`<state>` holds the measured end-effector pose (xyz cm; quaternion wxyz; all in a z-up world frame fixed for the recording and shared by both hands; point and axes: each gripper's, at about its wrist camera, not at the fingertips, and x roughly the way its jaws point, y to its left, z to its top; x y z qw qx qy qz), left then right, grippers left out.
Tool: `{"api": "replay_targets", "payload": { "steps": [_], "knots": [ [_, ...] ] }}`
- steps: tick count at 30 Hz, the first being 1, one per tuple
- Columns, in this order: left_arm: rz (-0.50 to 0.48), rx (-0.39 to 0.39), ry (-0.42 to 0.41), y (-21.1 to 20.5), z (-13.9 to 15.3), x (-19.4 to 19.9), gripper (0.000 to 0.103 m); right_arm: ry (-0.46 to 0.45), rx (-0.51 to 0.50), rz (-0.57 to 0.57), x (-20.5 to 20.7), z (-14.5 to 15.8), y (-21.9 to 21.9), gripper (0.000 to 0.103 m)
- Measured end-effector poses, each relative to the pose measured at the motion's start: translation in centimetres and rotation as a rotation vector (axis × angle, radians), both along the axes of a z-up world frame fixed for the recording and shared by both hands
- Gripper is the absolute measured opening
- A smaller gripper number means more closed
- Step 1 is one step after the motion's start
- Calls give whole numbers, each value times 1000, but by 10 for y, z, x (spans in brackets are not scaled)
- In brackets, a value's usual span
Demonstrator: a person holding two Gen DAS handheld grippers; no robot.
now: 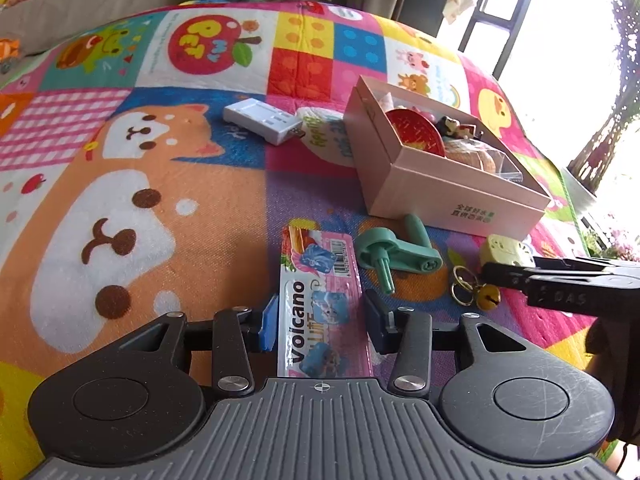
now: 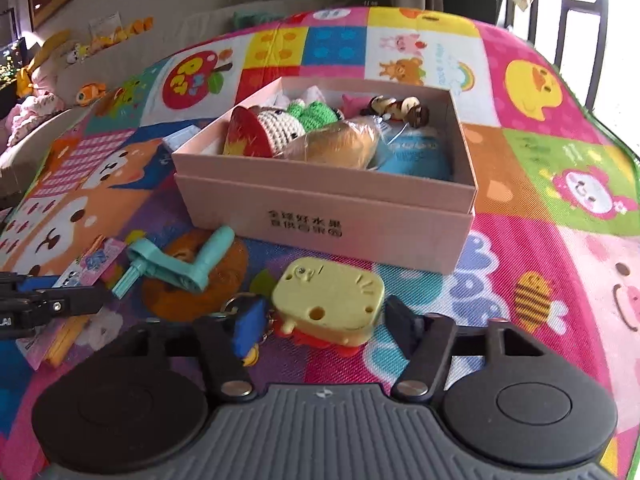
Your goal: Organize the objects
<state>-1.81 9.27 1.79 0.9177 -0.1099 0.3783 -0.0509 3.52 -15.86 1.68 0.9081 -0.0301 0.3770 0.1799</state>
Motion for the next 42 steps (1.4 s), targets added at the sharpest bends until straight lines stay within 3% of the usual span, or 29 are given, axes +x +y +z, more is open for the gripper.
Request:
{"api": "replay_targets", "payload": {
  "steps": [5, 9, 13, 16, 21, 25, 26, 28, 29, 31, 36, 39, 42],
  "knots": [
    [-15, -42, -11, 3, 7, 2, 47, -64, 51, 16, -17, 29, -21, 59],
    [-45, -111, -94, 0, 39, 14, 47, -165, 73, 3, -32, 62, -43, 59],
    [-130, -127, -188, -26, 82, 47, 47, -244, 116, -43, -38, 87, -66, 59],
    [-160, -151, -221, -51, 98, 87, 47, -278, 130, -81, -38, 94, -77, 59],
    [-119, -241, -259, -84, 81, 157, 48, -257, 133, -124, -35, 88, -88, 59],
    [-93, -155, -119, -104, 35, 191, 49, -237, 129, -152, -35, 79, -96, 59],
    [-104, -94, -104, -109, 27, 192, 50, -233, 127, -159, -34, 77, -98, 59],
    [-156, 27, -169, -118, 27, 182, 49, -221, 122, -173, -32, 73, -102, 59],
    [-165, 30, -163, -117, 28, 180, 49, -212, 123, -178, -30, 71, -104, 59],
    [-160, -35, -167, -107, 35, 177, 49, -196, 127, -182, -25, 69, -105, 59],
    [-118, -138, -312, -71, 75, 145, 47, -211, 133, -159, -22, 74, -97, 59],
    [-80, -190, -359, -44, 87, 118, 46, -255, 112, -133, -15, 91, -89, 59],
    [-39, -219, -350, -20, 84, 95, 46, -322, 89, -104, 1, 118, -78, 59]
  ]
}}
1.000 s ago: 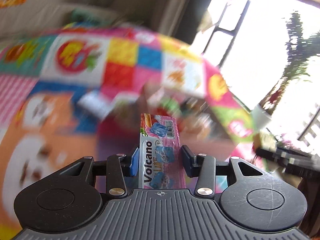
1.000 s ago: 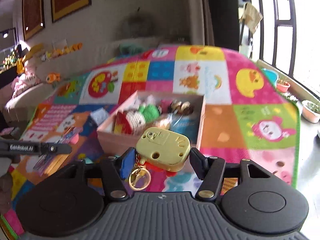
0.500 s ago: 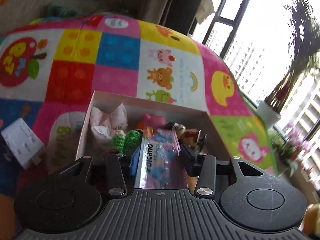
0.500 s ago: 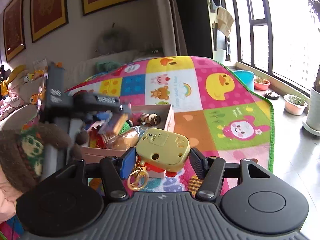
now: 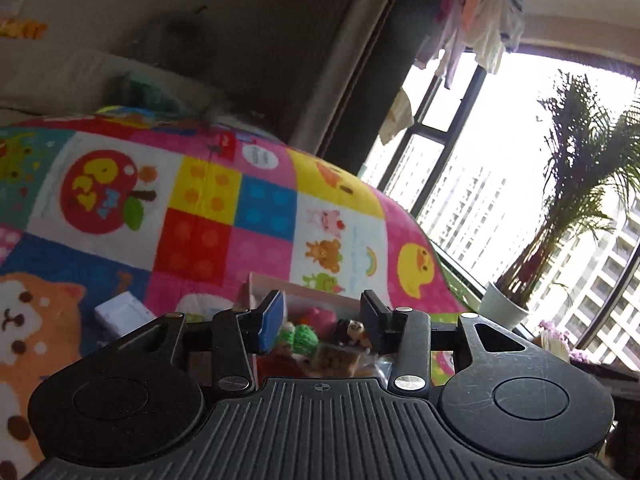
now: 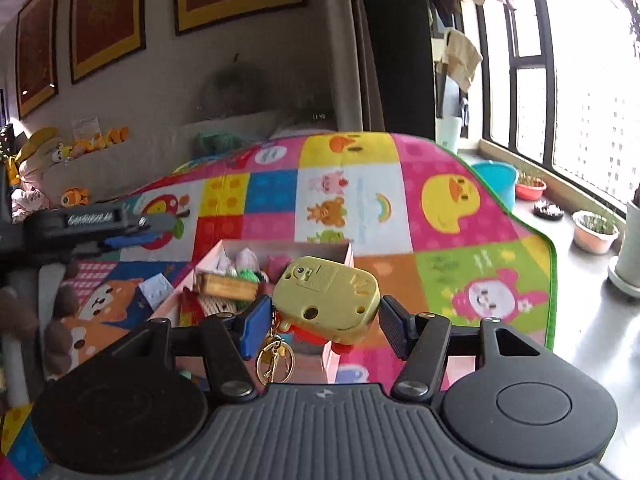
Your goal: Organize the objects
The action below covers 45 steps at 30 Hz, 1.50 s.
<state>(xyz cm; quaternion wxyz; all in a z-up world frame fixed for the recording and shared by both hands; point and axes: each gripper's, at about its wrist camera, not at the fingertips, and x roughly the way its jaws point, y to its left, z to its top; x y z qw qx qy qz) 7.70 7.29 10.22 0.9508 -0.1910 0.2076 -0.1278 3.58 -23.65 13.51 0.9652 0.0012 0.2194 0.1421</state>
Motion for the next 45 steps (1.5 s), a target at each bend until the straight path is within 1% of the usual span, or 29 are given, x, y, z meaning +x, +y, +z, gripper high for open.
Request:
{"api": "replay_targets", "payload": {
  "steps": [2, 3, 4, 6, 7, 9, 12, 13, 15, 16, 17, 20, 22, 25, 27, 29, 31, 32, 34, 36, 38, 40, 43, 45],
  "knots": [
    [11, -17, 26, 13, -7, -11, 46, -48, -38, -2, 13, 16, 11, 59],
    [18, -28, 41, 19, -12, -16, 46, -55, -57, -4, 21, 20, 17, 59],
    [27, -39, 56, 26, -17, -20, 46, -38, -71, 6, 30, 23, 22, 60],
    [51, -55, 84, 41, -28, -29, 46, 24, -36, 27, 44, 23, 27, 69],
    [68, -57, 99, 48, -34, -32, 46, 50, -1, 22, 48, 21, 26, 77],
    [101, -67, 136, 64, -47, -38, 46, 74, 53, 18, 49, 18, 21, 78],
    [154, -83, 193, 83, -64, -42, 46, 91, 100, -15, 43, 12, 10, 84],
    [169, -89, 209, 88, -69, -43, 46, 99, 101, -25, 42, 9, 7, 85],
    [190, -101, 231, 93, -77, -42, 46, 102, 71, -45, 36, -1, 6, 87],
    [197, -106, 238, 93, -80, -42, 46, 98, 46, -57, 31, -9, 8, 91],
    [200, -109, 245, 93, -82, -40, 46, 97, 19, -63, 26, -19, 11, 95],
    [188, -104, 260, 86, -83, -30, 46, 134, -59, -45, 12, -59, 23, 97],
    [184, -82, 253, 81, -78, -17, 46, 166, -97, -40, 5, -86, 33, 97],
    [222, -52, 233, 77, -66, 10, 46, 181, -142, -30, -4, -117, 46, 97],
    [263, -41, 252, 79, -62, 34, 46, 175, -150, -5, -10, -127, 53, 97],
    [324, -32, 274, 84, -61, 58, 46, 172, -140, 10, -12, -130, 56, 97],
    [372, 5, 279, 86, -59, 84, 46, 164, -134, 13, -13, -130, 55, 97],
    [377, 36, 282, 85, -59, 97, 46, 161, -116, 11, -13, -130, 52, 97],
    [365, 103, 301, 83, -60, 126, 46, 177, -64, 3, -12, -131, 44, 97],
    [356, 140, 325, 80, -64, 148, 45, 200, 0, -17, -7, -131, 33, 97],
    [336, 179, 345, 75, -70, 163, 43, 222, 59, -46, -2, -133, 23, 98],
    [294, 218, 370, 69, -76, 172, 42, 239, 100, -65, 0, -135, 16, 98],
    [242, 270, 410, 60, -84, 175, 42, 259, 126, -67, 4, -137, 13, 100],
    [221, 315, 397, 55, -87, 169, 42, 262, 128, -63, 4, -138, 14, 100]
  ]
}}
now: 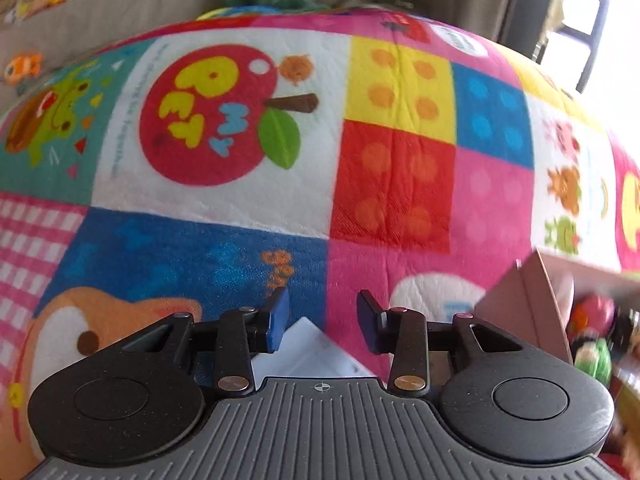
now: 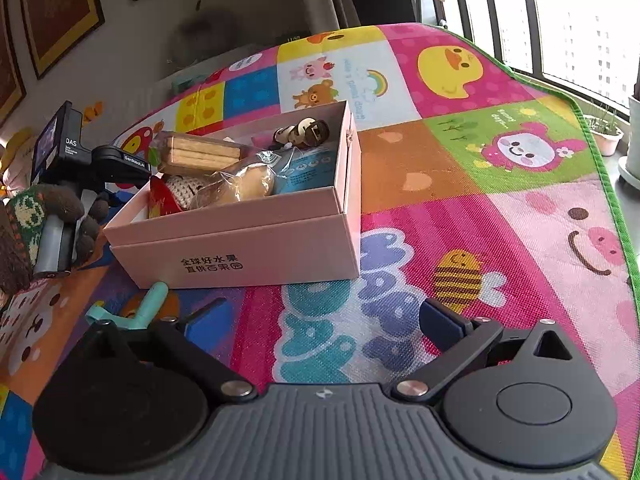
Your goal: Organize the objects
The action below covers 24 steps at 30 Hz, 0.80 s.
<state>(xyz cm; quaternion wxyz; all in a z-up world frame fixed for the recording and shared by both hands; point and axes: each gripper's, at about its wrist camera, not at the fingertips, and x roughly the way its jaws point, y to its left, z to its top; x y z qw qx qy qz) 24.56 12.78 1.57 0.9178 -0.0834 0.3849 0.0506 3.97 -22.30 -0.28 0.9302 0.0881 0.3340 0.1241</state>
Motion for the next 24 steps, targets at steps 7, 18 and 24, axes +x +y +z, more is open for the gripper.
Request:
{"api": "replay_targets", "payload": {
  "steps": [7, 18, 24],
  "knots": [
    [-174, 139, 14, -16, -1, -44, 41, 7, 7, -4, 2, -1, -1, 103],
    [-206, -12, 70, -11, 9, -147, 41, 12, 2, -17, 3, -1, -1, 103],
    [-110, -142, 61, 11, 11, -180, 40, 15, -12, -21, 4, -2, 2, 103]
  ]
}}
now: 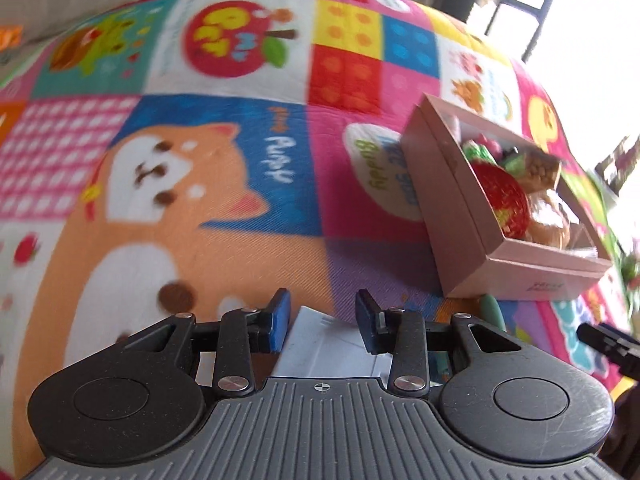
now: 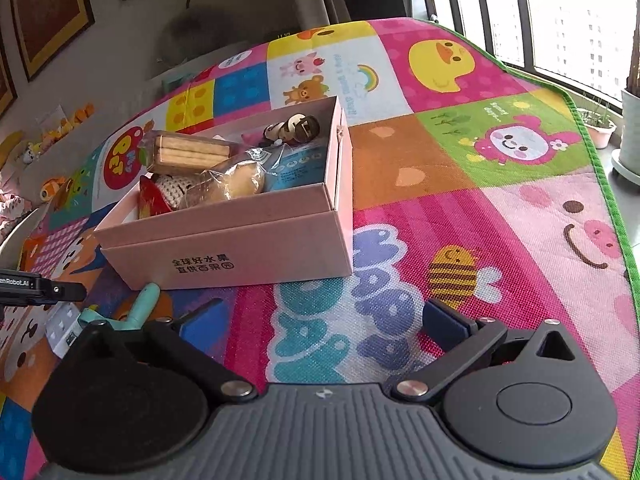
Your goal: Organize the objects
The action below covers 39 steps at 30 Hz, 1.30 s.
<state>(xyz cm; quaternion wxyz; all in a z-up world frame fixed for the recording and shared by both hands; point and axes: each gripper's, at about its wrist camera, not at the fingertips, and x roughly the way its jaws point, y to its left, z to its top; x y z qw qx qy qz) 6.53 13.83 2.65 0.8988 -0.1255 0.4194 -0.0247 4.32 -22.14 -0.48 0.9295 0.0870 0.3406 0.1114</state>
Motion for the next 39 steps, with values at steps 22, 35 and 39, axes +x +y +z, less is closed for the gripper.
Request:
{"api": "replay_targets", "payload": {
  "steps": [22, 35, 39],
  "knots": [
    [-249, -150, 13, -61, -3, -28, 37, 20, -91, 31, 1, 1, 9, 103],
    [-98, -5, -34, -38, 3, -81, 41, 18, -92, 30, 1, 0, 10, 103],
    [-105, 1, -35, -41, 4, -85, 38, 17, -82, 29, 1, 1, 9, 103]
  ]
}}
